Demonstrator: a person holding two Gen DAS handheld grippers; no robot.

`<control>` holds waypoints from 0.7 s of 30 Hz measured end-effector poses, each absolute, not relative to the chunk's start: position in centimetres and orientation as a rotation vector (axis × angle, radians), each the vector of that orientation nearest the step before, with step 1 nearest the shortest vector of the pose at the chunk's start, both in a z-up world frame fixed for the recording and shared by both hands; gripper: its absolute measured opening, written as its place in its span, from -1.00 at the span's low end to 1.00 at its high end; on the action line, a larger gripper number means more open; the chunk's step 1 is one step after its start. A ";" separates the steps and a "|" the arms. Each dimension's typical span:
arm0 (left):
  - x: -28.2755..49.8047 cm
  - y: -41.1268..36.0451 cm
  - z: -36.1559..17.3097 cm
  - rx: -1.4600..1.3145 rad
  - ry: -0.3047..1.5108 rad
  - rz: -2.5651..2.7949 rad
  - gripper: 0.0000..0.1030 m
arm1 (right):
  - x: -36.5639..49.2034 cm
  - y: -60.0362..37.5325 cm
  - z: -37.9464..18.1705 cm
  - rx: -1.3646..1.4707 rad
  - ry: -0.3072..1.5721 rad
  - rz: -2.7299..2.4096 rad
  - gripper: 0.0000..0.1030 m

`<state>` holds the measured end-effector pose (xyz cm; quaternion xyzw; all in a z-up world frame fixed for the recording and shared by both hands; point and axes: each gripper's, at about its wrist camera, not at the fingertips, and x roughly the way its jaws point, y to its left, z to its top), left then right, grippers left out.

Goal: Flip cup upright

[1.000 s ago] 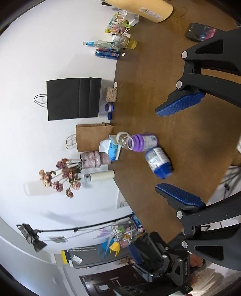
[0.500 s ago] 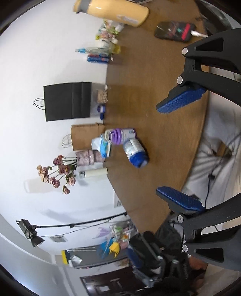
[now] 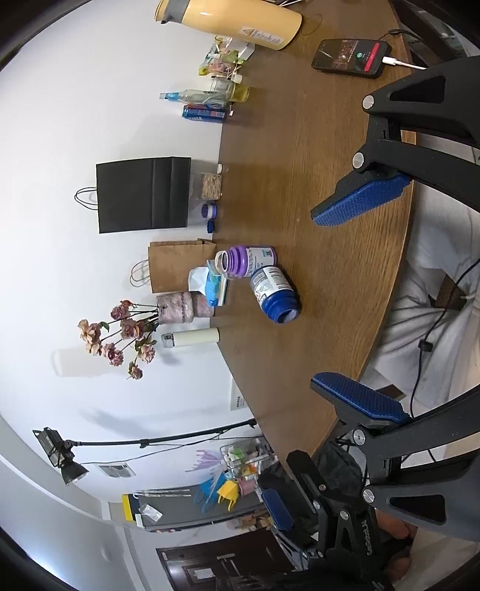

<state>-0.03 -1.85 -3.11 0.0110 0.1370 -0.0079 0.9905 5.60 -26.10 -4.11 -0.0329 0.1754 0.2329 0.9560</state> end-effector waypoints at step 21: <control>0.0 -1.5 -3.0 0.003 0.272 -0.014 1.00 | 5.7 -26.2 -4.3 -0.069 0.363 0.468 0.67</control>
